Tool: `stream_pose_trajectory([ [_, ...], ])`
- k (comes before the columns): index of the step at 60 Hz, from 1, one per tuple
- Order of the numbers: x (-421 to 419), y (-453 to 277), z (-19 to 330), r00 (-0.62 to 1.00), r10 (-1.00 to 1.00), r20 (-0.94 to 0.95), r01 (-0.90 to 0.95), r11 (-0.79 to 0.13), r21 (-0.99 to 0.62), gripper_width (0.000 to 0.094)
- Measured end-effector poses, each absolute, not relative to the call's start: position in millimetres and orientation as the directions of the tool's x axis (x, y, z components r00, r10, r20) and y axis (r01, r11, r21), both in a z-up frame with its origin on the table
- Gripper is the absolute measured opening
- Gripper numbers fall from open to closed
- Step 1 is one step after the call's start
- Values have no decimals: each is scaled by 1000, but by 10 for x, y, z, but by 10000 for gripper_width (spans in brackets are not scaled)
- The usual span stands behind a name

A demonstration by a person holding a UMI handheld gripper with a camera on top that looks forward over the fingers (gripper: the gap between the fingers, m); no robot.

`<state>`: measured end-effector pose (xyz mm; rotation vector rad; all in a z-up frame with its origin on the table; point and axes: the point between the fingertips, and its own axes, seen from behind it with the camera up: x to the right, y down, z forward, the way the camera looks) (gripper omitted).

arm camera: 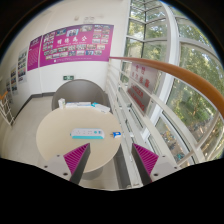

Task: Unplug charger

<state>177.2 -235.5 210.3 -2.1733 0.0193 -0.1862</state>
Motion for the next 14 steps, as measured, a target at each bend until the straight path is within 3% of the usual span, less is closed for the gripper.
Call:
stream_pose_trajectory([
  [14, 1660, -2605, 2226, 988, -86, 127, 58, -560, -827, 854],
])
